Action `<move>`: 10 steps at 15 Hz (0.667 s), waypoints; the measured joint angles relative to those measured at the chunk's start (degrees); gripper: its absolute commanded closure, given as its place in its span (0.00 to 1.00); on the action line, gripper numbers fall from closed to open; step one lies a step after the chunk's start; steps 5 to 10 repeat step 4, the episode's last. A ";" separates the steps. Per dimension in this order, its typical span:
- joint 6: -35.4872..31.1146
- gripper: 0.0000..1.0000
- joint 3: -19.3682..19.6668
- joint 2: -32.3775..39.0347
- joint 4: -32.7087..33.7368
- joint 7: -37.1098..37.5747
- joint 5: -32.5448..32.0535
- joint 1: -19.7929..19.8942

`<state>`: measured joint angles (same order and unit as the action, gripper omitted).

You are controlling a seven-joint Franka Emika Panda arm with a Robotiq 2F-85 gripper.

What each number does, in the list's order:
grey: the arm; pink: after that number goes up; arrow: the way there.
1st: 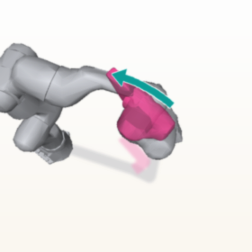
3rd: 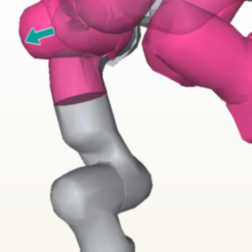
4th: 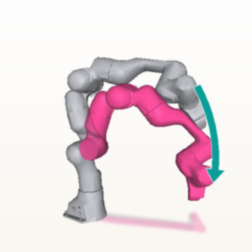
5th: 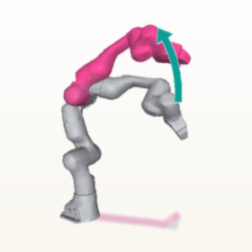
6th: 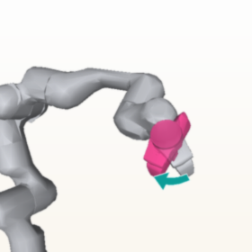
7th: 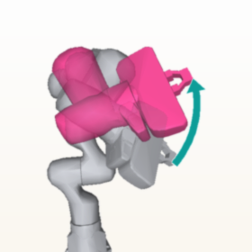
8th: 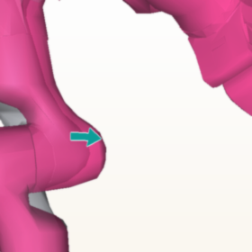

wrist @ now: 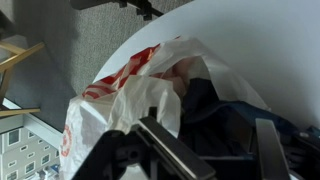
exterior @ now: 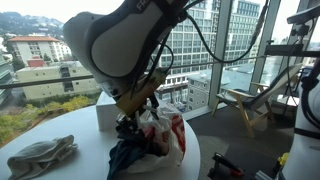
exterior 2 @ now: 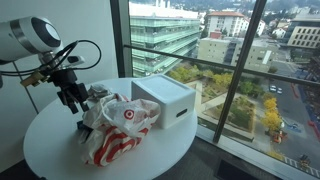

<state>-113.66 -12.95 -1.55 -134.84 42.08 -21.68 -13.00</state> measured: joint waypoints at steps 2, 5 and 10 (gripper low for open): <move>0.02 0.00 -0.75 -1.02 0.03 -2.84 2.96 -0.36; 0.02 0.00 -1.46 -2.00 0.03 -4.49 4.46 -0.75; 0.02 0.00 -1.46 -2.00 0.03 -4.49 4.46 -0.75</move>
